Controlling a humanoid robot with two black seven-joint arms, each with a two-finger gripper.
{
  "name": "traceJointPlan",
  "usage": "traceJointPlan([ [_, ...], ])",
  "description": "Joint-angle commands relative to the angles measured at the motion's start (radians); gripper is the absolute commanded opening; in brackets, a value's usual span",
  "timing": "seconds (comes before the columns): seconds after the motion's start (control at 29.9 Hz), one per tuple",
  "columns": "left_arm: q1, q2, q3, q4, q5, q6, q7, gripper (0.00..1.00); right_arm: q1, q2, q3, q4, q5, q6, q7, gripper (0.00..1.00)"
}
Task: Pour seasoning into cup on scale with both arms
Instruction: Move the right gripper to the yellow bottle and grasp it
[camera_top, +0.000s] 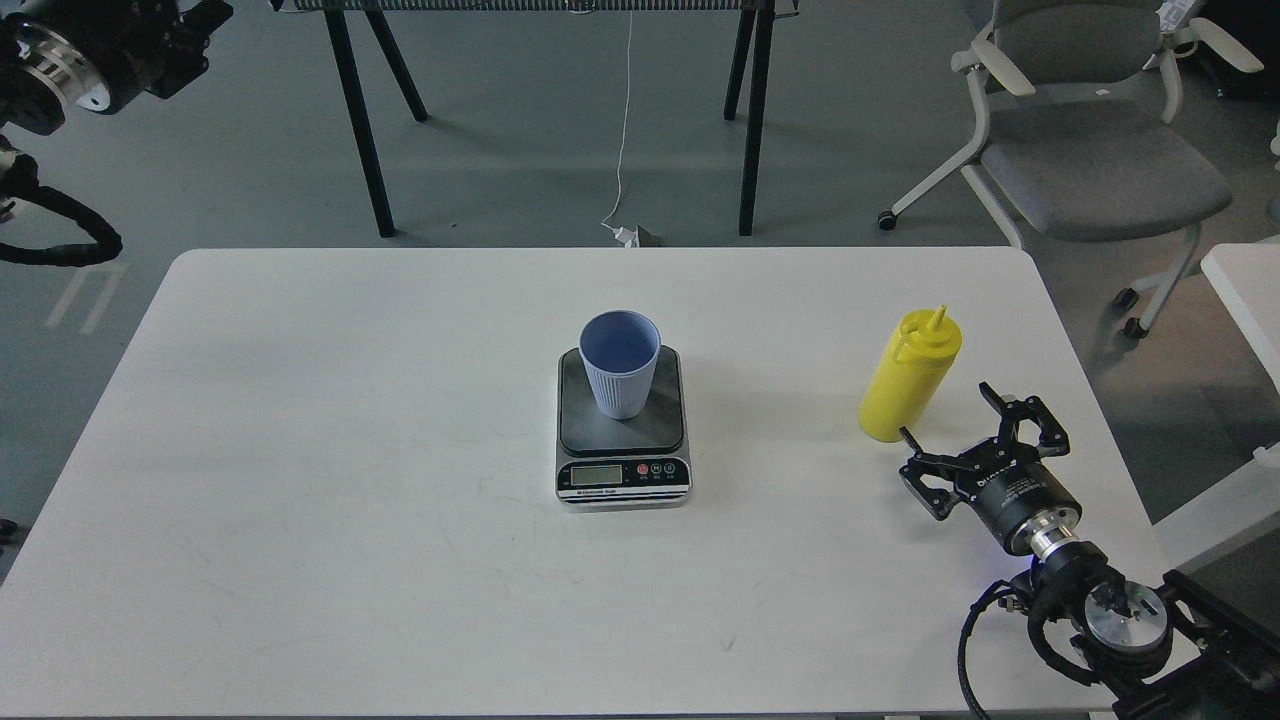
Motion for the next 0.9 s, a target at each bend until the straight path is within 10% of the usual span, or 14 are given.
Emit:
traceJointPlan([
  [0.0,0.0,0.0,0.0,0.0,-0.001,0.0,0.0,0.99,0.014,0.038,-0.004,-0.038,-0.003,0.0,0.0,0.99],
  [0.87,0.0,-0.002,-0.002,-0.003,-0.001,0.0,0.0,0.99,0.134,0.115,-0.004,-0.157,-0.02,0.0,-0.002,0.99],
])
